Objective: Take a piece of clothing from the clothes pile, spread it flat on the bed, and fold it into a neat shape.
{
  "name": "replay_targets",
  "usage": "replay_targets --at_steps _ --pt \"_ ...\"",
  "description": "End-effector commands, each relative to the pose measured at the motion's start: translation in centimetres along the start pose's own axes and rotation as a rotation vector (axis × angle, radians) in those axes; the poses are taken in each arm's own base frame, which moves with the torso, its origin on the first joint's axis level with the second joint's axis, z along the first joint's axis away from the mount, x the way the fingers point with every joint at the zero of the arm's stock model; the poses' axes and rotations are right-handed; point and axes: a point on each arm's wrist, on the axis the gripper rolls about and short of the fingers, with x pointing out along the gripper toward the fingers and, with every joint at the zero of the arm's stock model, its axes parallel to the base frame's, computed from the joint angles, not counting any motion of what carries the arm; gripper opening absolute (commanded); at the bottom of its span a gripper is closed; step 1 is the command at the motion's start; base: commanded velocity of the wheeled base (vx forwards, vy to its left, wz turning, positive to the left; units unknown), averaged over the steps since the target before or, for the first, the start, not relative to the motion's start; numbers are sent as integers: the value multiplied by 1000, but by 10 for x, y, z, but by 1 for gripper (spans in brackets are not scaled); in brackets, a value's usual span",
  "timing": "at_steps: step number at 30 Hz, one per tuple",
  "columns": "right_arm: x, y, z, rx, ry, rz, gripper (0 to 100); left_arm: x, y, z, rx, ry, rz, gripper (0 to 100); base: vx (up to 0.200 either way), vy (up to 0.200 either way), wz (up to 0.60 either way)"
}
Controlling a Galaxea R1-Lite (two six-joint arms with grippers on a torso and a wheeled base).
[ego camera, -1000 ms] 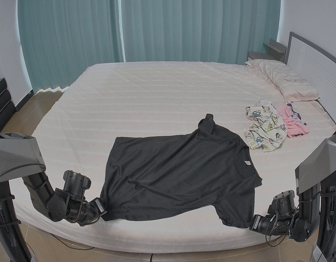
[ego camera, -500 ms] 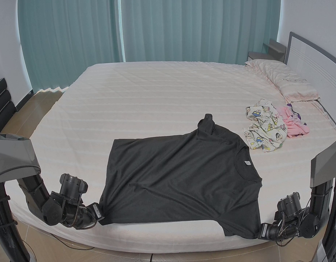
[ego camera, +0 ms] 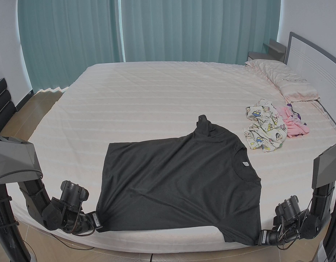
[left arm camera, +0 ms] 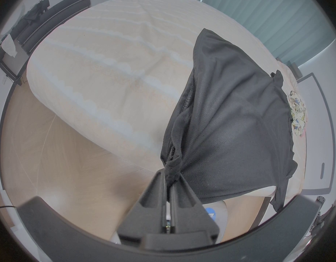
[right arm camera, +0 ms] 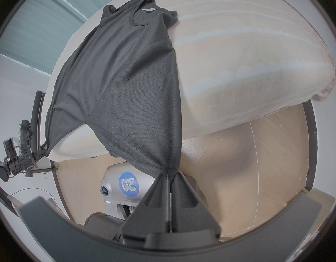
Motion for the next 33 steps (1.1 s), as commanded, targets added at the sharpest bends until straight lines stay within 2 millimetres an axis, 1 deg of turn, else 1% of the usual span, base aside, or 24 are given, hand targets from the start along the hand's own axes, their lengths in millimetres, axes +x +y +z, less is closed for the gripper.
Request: replay_targets --at_steps 1,2,3,7,10,13,14,17,18,19,21,23,25,27,29,33 --pt "-1 1 -7 -22 31 -7 0 3 3 -8 16 32 20 100 0 0 0" --pt "-1 1 -7 -24 31 -7 0 3 3 -8 16 31 22 100 0 0 0" --pt "0 2 -8 -29 34 -6 100 3 2 -8 18 30 17 100 0 0 0" --pt "0 2 -7 -24 21 -2 100 2 1 -8 17 25 13 100 0 0 0" --pt "-6 2 3 1 -66 22 100 -3 -1 -4 7 -1 -5 100 0 0 0" --pt "-19 2 19 34 -197 89 100 -18 -3 7 -18 -59 -62 100 0 0 0" --pt "-21 2 21 40 -217 95 100 -20 -4 9 -22 -69 -75 100 0 0 0" --pt "-32 9 44 59 -353 159 100 -41 -6 24 -53 -127 -178 100 0 0 0" --pt "-33 10 48 60 -372 167 100 -43 -7 26 -59 -137 -190 100 0 0 0" --pt "-38 12 58 68 -419 185 100 -49 -8 31 -82 -151 -222 100 0 0 0" --pt "-45 17 73 71 -490 217 100 -52 -11 36 -126 -169 -243 100 0 0 0" --pt "-46 21 81 67 -519 233 100 -53 -14 39 -163 -173 -261 100 0 0 0" --pt "-44 25 86 72 -525 247 100 -52 -15 42 -184 -171 -271 100 100 0 0" --pt "-42 27 85 88 -514 257 100 -52 -15 43 -188 -173 -273 100 200 0 0" --pt "-34 33 83 170 -471 297 100 -52 -15 42 -190 -169 -270 100 200 0 0" --pt "-31 34 84 196 -464 300 100 -52 -15 43 -190 -170 -271 100 200 0 0"
